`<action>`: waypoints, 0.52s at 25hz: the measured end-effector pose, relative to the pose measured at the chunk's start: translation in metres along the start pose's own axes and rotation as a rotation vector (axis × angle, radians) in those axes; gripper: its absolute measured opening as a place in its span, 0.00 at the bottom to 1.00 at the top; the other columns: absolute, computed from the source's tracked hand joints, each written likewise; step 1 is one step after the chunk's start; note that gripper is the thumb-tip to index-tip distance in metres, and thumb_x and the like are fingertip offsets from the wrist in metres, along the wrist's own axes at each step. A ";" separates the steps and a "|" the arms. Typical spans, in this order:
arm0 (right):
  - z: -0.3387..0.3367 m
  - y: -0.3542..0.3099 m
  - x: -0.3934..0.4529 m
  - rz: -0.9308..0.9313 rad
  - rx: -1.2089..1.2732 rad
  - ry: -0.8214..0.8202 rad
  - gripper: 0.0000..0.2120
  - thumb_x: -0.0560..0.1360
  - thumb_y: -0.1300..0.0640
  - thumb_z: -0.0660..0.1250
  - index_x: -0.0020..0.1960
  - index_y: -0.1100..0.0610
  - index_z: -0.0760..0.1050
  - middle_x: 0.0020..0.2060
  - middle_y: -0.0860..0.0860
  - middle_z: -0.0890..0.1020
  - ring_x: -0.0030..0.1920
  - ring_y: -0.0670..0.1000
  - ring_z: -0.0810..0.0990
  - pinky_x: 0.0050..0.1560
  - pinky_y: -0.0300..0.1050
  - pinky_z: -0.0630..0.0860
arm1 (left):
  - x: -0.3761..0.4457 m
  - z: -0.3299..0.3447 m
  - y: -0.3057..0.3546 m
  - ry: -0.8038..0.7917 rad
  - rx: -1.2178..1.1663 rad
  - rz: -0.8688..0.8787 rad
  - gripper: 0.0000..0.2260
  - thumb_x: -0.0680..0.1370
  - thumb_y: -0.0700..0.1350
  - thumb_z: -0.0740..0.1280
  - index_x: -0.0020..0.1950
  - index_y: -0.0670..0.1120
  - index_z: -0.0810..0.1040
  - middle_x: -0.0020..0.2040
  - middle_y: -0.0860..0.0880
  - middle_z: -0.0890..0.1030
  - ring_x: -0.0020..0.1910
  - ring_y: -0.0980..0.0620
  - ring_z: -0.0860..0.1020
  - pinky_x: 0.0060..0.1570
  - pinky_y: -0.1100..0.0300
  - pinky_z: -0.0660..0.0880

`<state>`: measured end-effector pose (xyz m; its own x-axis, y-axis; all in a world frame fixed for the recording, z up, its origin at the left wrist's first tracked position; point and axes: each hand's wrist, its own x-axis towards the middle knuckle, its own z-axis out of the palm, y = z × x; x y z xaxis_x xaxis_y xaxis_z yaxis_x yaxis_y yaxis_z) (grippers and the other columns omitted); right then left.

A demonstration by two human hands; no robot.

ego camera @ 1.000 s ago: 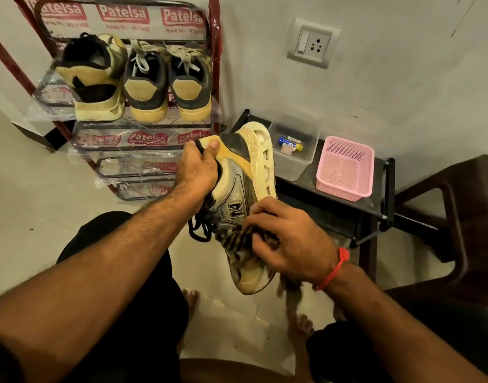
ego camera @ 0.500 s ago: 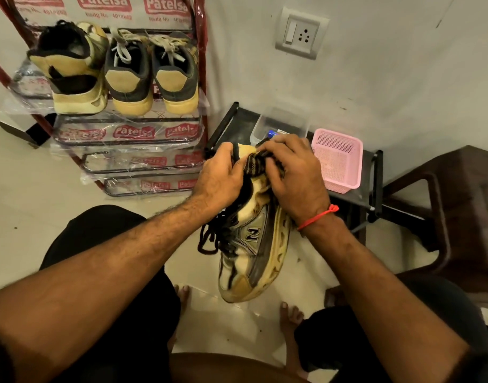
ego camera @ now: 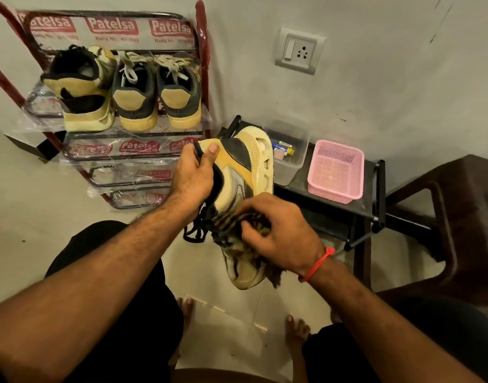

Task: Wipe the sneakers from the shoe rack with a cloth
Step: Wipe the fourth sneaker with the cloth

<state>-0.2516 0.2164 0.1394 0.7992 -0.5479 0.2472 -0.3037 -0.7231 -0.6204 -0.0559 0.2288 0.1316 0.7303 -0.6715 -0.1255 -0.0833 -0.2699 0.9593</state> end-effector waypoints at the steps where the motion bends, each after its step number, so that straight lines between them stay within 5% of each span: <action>1: -0.006 0.000 0.004 0.049 0.058 0.036 0.13 0.77 0.51 0.68 0.60 0.53 0.76 0.50 0.46 0.81 0.51 0.44 0.80 0.54 0.41 0.81 | -0.001 0.000 0.001 -0.015 0.002 0.023 0.11 0.82 0.59 0.62 0.58 0.53 0.73 0.53 0.52 0.80 0.54 0.52 0.78 0.58 0.46 0.77; 5: -0.021 0.008 0.014 0.194 0.081 0.168 0.17 0.77 0.51 0.70 0.64 0.49 0.72 0.48 0.45 0.80 0.50 0.44 0.81 0.52 0.37 0.80 | -0.009 0.004 0.002 -0.116 0.074 0.193 0.13 0.82 0.57 0.64 0.60 0.51 0.74 0.54 0.50 0.81 0.54 0.51 0.80 0.56 0.42 0.79; 9: -0.028 0.028 0.017 0.101 -0.154 0.360 0.08 0.78 0.55 0.69 0.56 0.56 0.79 0.50 0.52 0.81 0.52 0.50 0.78 0.56 0.45 0.77 | -0.016 0.007 -0.005 -0.248 0.203 0.323 0.17 0.81 0.59 0.65 0.60 0.47 0.75 0.51 0.46 0.84 0.50 0.47 0.82 0.51 0.40 0.80; 13: -0.042 0.043 0.027 0.064 -0.271 0.516 0.07 0.79 0.57 0.68 0.55 0.59 0.79 0.49 0.55 0.81 0.52 0.51 0.77 0.55 0.37 0.69 | -0.023 0.015 -0.009 -0.348 0.325 0.419 0.19 0.78 0.65 0.63 0.53 0.49 0.74 0.43 0.45 0.84 0.41 0.46 0.82 0.43 0.42 0.79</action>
<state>-0.2648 0.1523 0.1510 0.4399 -0.6788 0.5880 -0.5187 -0.7266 -0.4506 -0.0816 0.2364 0.1219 0.3324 -0.9359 0.1168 -0.5557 -0.0943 0.8260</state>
